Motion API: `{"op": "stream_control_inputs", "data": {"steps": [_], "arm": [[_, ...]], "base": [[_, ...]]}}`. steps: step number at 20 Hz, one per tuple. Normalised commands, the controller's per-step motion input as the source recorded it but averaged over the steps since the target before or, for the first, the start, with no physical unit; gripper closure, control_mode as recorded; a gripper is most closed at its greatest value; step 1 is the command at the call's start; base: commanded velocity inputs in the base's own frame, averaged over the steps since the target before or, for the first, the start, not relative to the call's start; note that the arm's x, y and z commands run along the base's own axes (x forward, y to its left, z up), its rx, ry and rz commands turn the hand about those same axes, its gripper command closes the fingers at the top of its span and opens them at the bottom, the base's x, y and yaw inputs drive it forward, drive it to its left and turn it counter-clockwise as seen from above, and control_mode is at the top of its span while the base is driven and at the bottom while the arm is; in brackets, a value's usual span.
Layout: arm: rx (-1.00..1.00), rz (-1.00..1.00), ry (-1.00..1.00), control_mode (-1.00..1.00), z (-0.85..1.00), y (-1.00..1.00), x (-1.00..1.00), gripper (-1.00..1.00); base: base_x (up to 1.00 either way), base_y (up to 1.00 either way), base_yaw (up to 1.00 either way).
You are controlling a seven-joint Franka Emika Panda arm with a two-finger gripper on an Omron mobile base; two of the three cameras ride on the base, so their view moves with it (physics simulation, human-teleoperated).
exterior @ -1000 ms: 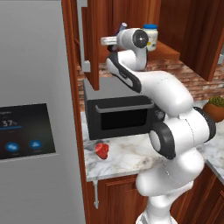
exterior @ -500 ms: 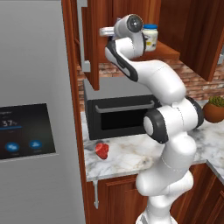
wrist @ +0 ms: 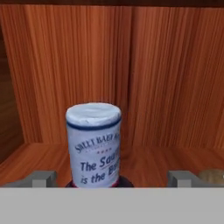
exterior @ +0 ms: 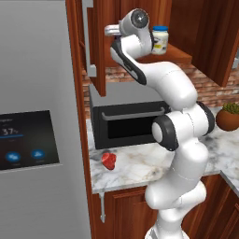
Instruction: There are various items on the counter. Only move the condiments/shakers into the cabinet.
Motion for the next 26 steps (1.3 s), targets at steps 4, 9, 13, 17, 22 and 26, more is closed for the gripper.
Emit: {"op": "stream_control_inputs", "data": {"steps": [4,9,13,17,22,26], "arm": [[0.0,-0.01,0.0,-1.0,0.0,0.0,-0.27,-1.0],[0.0,-0.01,-0.01,-1.0,0.0,0.0,-0.02,-1.0],[0.0,-0.03,0.0,-1.0,-0.02,-0.03,-0.74,-1.0],[0.0,-0.03,-0.02,-1.0,-0.32,-0.27,-1.0,-1.0],[0.0,0.0,-0.08,-1.0,-0.88,-0.65,-1.0,-1.0],[0.0,0.0,-0.04,-1.0,-1.0,-0.68,-1.0,-1.0]], "base": [[0.0,0.0,0.0],[0.0,0.0,0.0],[0.0,0.0,0.0],[0.0,0.0,0.0],[0.0,0.0,0.0],[0.0,0.0,0.0]]}}
